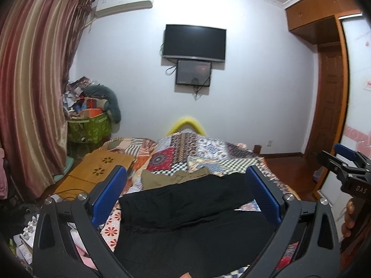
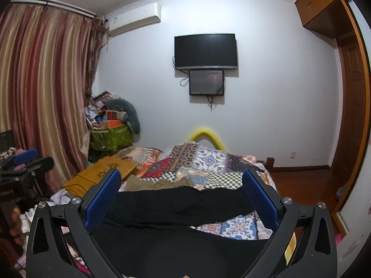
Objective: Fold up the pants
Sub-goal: 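Lower the right tool to the black trousers' edge and close on it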
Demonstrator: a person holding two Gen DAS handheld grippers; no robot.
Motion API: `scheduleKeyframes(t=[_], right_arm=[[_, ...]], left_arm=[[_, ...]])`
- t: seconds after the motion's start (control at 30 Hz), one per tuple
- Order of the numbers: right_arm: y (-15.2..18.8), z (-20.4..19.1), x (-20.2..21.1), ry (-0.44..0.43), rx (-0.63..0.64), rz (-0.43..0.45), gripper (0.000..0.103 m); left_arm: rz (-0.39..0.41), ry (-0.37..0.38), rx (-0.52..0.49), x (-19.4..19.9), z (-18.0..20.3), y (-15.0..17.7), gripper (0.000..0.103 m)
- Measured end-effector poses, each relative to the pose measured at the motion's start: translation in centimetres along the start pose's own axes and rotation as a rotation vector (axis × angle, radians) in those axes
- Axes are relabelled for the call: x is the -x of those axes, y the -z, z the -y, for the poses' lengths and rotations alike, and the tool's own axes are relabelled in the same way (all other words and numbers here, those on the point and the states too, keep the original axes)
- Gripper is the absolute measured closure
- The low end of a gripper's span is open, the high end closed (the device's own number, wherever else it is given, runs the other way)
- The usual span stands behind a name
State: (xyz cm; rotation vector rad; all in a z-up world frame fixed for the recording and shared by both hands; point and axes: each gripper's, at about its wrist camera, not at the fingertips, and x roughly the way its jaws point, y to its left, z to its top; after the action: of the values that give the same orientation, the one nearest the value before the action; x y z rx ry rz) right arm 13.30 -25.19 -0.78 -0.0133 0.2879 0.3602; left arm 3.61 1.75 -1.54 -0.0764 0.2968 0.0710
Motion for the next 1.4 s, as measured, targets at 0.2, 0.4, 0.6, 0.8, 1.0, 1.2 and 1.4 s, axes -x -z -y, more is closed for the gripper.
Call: scheduleKeyframes(t=[0.2, 0.4, 0.6, 0.8, 1.0, 1.2, 1.4], right_arm=[[2.1, 3.3, -4.1, 0.046, -0.043, -0.112, 0.0], [4.0, 6.9, -7.8, 0.155, -0.017, -0.203, 0.0], [5.3, 10.4, -11.0, 0.209, -0.001, -0.274, 0.0], [6.2, 13.0, -14.1, 0.256, 0.022, -0.355, 0.0], [7.1, 15.6, -18.5, 0.262, 0.001, -0.43, 0.0], [7.9, 17.9, -23.8, 0.271, 0.004, -0.495, 0.0], [8.8, 19.9, -29.1, 0.226, -0.008, -0.563, 0.0]], left_arm=[[-0.082, -0.055, 0.018, -4.6, -2.6, 0.8, 0.0], [-0.184, -0.115, -0.025, -10.3, -5.4, 2.3, 0.0], [-0.309, -0.157, -0.031, -16.3, -8.8, 4.8, 0.0], [-0.447, -0.165, 0.039, -22.2, -12.3, 7.4, 0.0], [-0.537, -0.185, 0.045, -27.2, -14.2, 8.8, 0.013], [-0.608, -0.217, 0.033, -32.3, -15.5, 10.0, 0.016], [-0.669, -0.239, 0.062, -35.9, -17.3, 11.7, 0.018]])
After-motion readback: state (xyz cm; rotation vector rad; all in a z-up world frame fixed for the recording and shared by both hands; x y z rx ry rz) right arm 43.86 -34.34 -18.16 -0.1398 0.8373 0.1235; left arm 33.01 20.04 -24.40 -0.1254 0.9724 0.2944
